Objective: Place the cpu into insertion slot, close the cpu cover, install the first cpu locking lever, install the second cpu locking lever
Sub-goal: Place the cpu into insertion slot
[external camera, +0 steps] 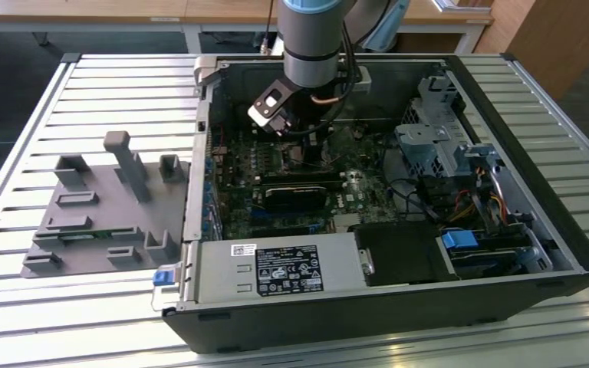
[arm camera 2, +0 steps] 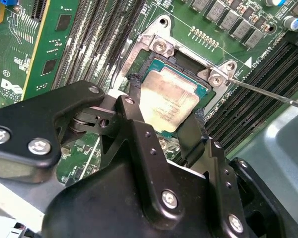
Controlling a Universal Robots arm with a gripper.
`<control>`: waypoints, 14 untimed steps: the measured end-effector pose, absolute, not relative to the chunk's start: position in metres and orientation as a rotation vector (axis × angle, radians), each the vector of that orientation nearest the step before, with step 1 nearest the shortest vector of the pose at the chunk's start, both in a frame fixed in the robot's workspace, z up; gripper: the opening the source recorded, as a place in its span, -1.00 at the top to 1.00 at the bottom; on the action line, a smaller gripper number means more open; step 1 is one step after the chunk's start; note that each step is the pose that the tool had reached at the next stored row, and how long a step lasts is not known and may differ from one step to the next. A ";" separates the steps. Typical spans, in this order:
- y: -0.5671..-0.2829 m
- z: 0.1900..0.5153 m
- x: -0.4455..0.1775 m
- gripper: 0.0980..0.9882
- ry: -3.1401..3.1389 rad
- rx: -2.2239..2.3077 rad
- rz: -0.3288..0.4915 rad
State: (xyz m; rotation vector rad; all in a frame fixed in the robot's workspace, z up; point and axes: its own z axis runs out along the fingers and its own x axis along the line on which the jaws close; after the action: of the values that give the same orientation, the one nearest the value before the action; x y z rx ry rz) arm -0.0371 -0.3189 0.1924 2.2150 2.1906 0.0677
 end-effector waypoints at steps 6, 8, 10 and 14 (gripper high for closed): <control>-0.319 0.192 -0.037 -0.01 2.191 2.215 0.070; -0.319 0.192 -0.037 -0.15 2.191 2.215 0.069; -0.319 0.192 -0.037 -0.15 2.191 2.215 0.069; -0.319 0.195 -0.037 -0.15 2.191 2.216 0.070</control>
State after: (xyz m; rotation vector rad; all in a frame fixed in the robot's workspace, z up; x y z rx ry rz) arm -0.0370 -0.3188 0.1948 2.2156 2.1911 0.0696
